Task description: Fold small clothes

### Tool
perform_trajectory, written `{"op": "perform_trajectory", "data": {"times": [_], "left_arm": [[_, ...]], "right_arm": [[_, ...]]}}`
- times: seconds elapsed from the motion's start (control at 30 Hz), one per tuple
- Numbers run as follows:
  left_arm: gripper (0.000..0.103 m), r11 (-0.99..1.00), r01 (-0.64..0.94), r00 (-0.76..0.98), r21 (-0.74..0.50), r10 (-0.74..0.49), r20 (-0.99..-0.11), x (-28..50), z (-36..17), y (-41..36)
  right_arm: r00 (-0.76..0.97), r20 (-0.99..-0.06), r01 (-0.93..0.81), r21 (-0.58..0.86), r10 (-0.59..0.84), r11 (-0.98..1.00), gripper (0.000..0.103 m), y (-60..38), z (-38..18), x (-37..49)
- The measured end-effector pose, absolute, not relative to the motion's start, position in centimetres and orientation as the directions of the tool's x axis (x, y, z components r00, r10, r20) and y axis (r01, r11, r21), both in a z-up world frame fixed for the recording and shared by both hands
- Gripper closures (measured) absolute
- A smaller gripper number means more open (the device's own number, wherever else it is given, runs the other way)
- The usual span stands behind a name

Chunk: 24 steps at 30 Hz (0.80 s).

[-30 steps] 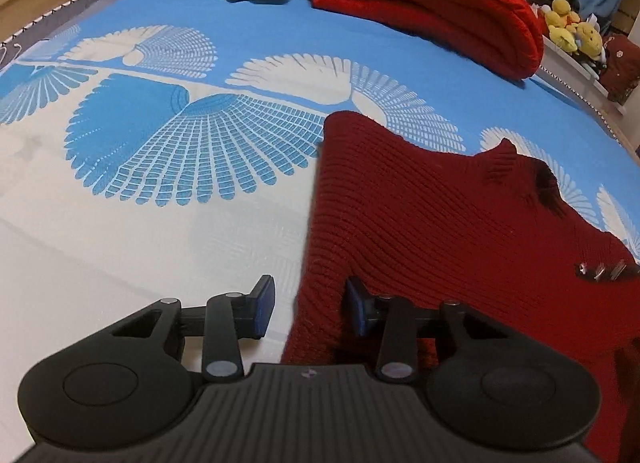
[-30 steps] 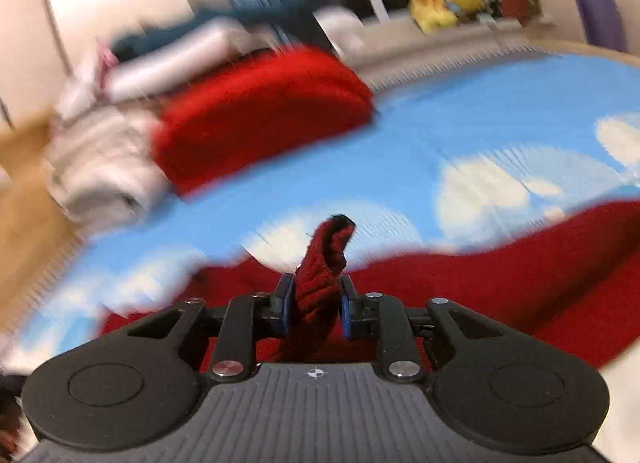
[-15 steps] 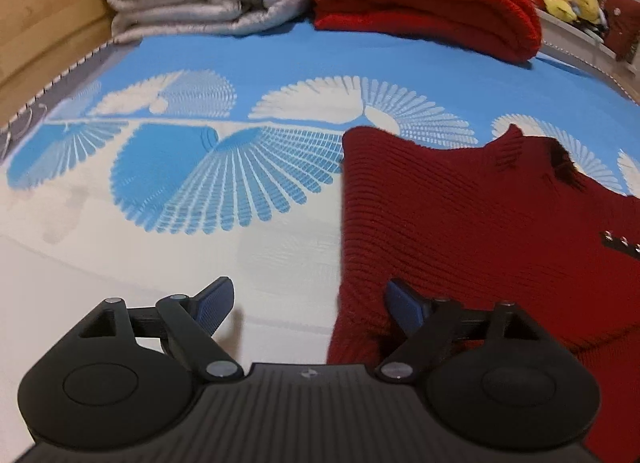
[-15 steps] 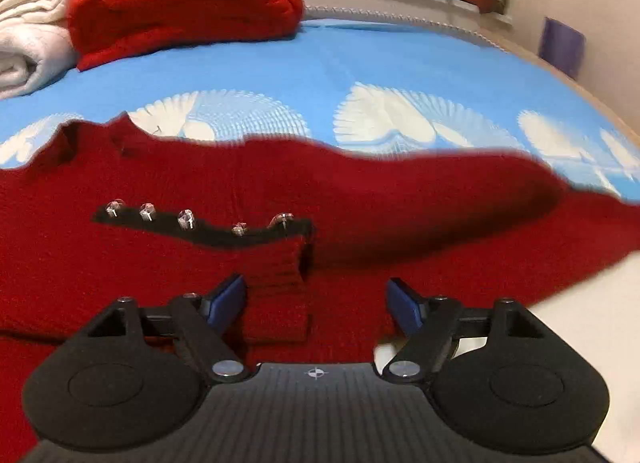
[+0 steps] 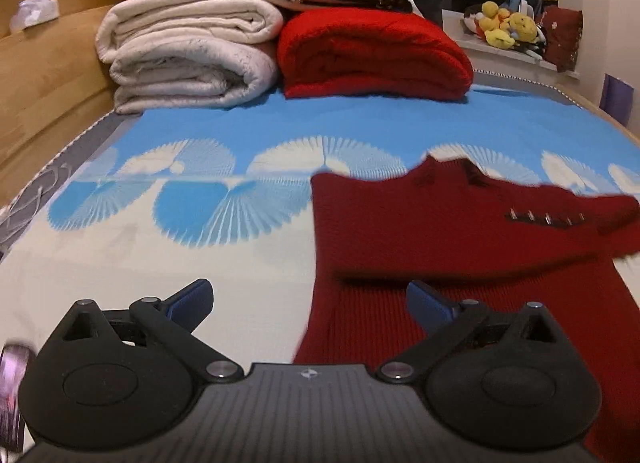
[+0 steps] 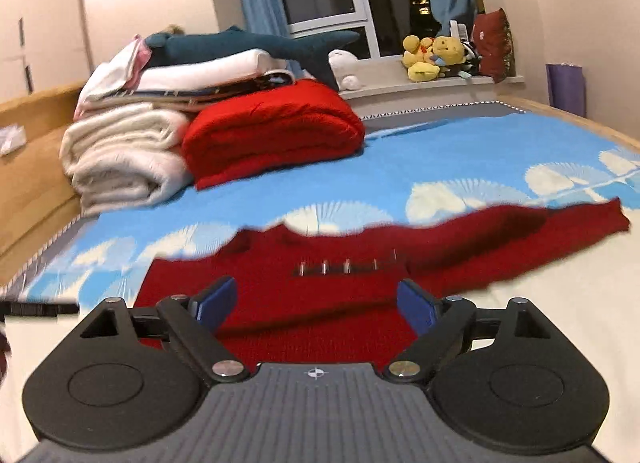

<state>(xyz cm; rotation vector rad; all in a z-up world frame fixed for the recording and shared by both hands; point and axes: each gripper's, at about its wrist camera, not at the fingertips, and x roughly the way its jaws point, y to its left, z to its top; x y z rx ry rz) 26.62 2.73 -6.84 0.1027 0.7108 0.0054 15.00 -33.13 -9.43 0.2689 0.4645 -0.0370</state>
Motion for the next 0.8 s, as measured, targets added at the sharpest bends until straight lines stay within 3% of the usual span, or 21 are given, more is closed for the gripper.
{"op": "perform_trajectory", "data": {"times": [0.13, 0.33, 0.8], "left_arm": [[0.0, 0.998, 0.021, 0.713, 0.064, 0.03, -0.7, 21.5, -9.1, 3.1], [0.0, 0.999, 0.03, 0.675, 0.026, -0.001, -0.738, 18.7, -11.5, 2.9], [0.0, 0.991, 0.104, 0.677, 0.085, -0.008, -0.736, 23.8, -12.0, -0.6]], "right_arm": [[0.858, -0.513, 0.101, 0.21, 0.022, 0.972, 0.015, -31.7, -11.2, 11.0], [0.86, -0.509, 0.114, 0.258, 0.034, 0.959, 0.014, -32.0, -11.8, 8.2], [0.81, -0.586, 0.221, 0.272, -0.021, 0.937, 0.014, -35.3, -13.8, 10.9]]}}
